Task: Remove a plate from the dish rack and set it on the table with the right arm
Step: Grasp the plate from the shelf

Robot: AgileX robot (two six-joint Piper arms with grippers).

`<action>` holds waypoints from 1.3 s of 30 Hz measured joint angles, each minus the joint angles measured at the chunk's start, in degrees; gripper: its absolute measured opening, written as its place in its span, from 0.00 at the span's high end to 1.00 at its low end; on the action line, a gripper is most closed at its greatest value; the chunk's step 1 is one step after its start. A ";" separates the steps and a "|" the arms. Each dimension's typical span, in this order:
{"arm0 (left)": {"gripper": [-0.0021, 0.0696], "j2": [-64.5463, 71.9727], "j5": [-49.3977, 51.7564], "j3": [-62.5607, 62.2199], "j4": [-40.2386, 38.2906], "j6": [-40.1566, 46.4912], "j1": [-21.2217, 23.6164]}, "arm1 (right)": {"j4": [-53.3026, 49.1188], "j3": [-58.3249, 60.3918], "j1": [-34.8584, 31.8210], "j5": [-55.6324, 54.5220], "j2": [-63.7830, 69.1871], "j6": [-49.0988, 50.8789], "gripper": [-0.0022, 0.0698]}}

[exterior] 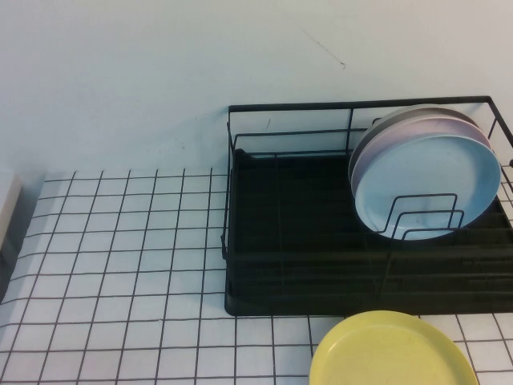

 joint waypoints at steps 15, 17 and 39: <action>0.97 0.00 0.00 0.00 0.00 0.00 0.00 | 3.66 -11.79 0.00 2.79 19.58 -7.21 0.45; 0.97 0.00 0.00 0.00 0.00 0.00 0.00 | 3.76 -13.28 0.00 3.21 21.36 -7.21 0.45; 0.97 0.00 0.00 0.00 0.00 0.00 0.00 | 4.17 -16.01 4.60 -6.30 30.54 -13.26 0.45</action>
